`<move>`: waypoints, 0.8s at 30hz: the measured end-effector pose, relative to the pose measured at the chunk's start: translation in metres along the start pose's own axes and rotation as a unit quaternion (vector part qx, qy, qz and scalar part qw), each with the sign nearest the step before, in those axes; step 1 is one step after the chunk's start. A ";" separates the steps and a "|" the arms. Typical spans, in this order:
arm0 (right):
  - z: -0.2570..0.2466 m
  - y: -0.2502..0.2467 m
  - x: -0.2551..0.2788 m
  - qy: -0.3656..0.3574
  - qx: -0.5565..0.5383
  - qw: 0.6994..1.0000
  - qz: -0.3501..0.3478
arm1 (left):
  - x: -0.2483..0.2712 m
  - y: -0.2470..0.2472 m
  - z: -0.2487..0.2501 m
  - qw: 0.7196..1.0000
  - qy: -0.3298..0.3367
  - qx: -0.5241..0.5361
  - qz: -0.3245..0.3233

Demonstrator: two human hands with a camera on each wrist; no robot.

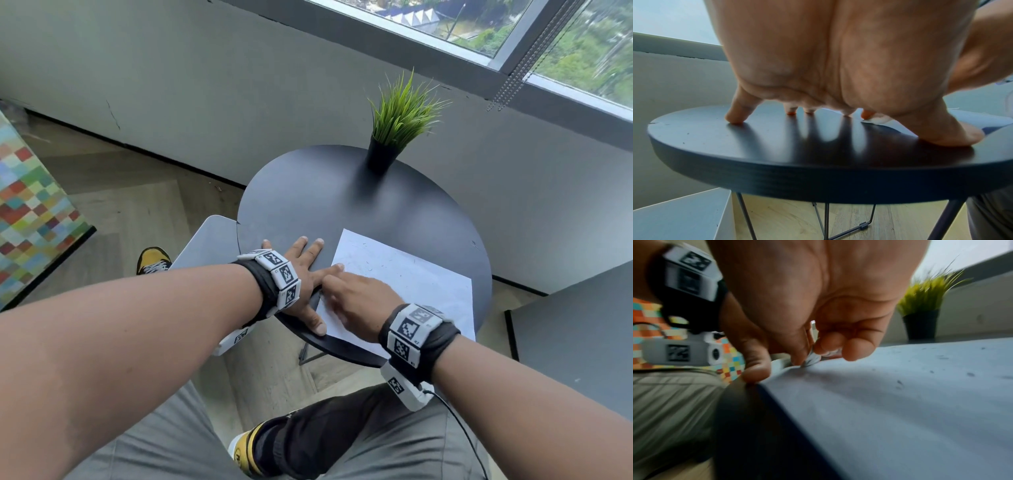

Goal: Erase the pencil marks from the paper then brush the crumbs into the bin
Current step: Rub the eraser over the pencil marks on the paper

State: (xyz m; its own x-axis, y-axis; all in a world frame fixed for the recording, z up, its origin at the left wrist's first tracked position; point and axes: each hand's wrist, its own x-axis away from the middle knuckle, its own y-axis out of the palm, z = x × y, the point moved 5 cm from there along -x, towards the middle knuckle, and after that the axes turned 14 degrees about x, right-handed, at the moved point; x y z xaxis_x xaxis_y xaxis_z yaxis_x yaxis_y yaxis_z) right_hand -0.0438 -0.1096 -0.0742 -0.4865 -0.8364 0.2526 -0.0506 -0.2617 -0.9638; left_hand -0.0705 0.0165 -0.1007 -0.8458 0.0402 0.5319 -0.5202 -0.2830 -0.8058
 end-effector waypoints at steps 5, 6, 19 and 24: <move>0.023 0.000 -0.003 0.090 -0.010 0.996 0.004 | 0.000 -0.002 0.000 1.000 0.006 -0.002 0.003; 0.020 0.001 -0.002 0.081 -0.010 0.997 0.012 | 0.000 -0.002 0.001 1.000 0.005 -0.002 0.002; -0.014 0.009 0.031 -0.024 0.014 1.000 0.001 | 0.000 0.000 0.000 1.000 0.001 -0.002 -0.002; 0.027 0.008 0.029 0.106 0.004 0.994 0.003 | 0.000 -0.001 0.001 1.000 0.003 0.004 -0.005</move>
State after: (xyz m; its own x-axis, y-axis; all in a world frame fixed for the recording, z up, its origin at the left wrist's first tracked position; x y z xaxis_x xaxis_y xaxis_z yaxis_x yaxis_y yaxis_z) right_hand -0.0353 -0.1492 -0.0727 -0.6597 -0.7180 0.2221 -0.0410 -0.2607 -0.9646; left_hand -0.0700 0.0161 -0.0992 -0.8409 0.0481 0.5390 -0.5282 -0.2895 -0.7983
